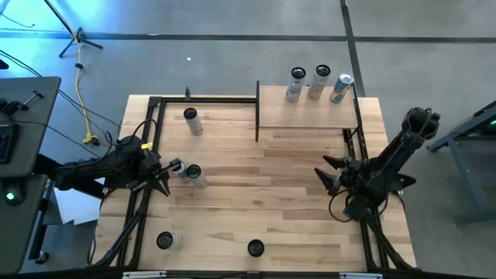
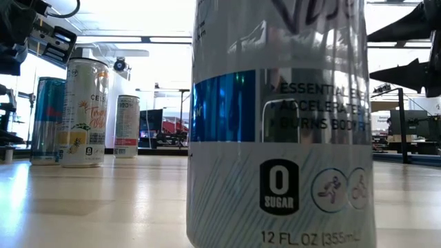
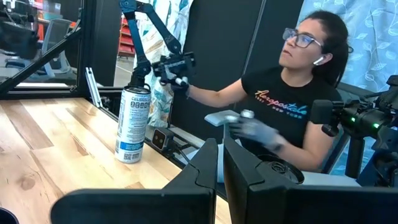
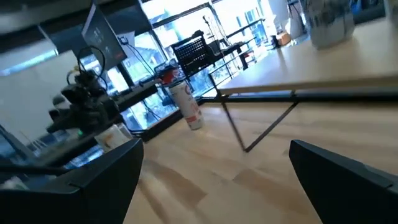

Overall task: Place canned beverage on shelf
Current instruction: Put the top white pink soda can on the shelf

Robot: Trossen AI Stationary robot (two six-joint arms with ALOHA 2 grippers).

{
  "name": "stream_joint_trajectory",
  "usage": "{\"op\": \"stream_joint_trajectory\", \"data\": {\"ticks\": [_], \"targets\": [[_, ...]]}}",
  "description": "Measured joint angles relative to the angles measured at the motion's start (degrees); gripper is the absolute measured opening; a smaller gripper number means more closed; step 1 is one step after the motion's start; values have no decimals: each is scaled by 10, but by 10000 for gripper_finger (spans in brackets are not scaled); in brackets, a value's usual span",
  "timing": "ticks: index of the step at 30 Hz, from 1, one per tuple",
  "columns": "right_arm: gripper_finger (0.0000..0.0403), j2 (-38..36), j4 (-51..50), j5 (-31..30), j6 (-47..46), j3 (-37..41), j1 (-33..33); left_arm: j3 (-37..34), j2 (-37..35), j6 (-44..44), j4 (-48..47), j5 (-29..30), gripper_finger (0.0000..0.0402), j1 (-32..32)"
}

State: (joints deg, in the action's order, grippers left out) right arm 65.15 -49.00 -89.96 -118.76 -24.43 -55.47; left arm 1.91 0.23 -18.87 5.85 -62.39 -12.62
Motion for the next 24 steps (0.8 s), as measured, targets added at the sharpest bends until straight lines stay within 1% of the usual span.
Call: {"op": "stream_joint_trajectory", "data": {"ticks": [2, 4, 8, 11, 13, 15, 16, 18, 19, 20, 21, 24], "targets": [[389, 12, 127, 8, 82, 0, -4, 0, 0, 0, 0, 0, 3, 0], [389, 35, 280, 44, 194, 0, -5, 0, 0, 0, 0, 0, 3, 0], [389, 102, 605, 131, 462, 0, 16, 0, 0, 0, 0, 0, 3, 0], [389, 156, 834, 192, 678, 0, 53, 0, 0, 0, 0, 0, 3, 0], [389, 187, 970, 267, 828, 0, 91, 0, 0, 0, 0, 0, 3, 0], [389, 213, 1088, 384, 963, 0, 141, 0, 0, 0, 0, 0, 3, 0], [389, 224, 1136, 457, 1017, 0, 170, 0, 0, 0, 0, 0, 3, 0], [389, 237, 1206, 590, 1085, 0, 223, 0, 0, 0, 0, 0, 3, 0], [389, 238, 1222, 634, 1107, 0, 245, 0, 0, 0, 0, 0, 3, 0], [389, 236, 1226, 662, 1119, 0, 266, 0, 0, 0, 0, 0, 3, 0], [389, 233, 1224, 674, 1116, 0, 282, 0, 0, 0, 0, 0, 3, 0], [389, 233, 1204, 681, 1050, 0, 314, 0, 0, 0, 0, 0, 3, 0]]}}
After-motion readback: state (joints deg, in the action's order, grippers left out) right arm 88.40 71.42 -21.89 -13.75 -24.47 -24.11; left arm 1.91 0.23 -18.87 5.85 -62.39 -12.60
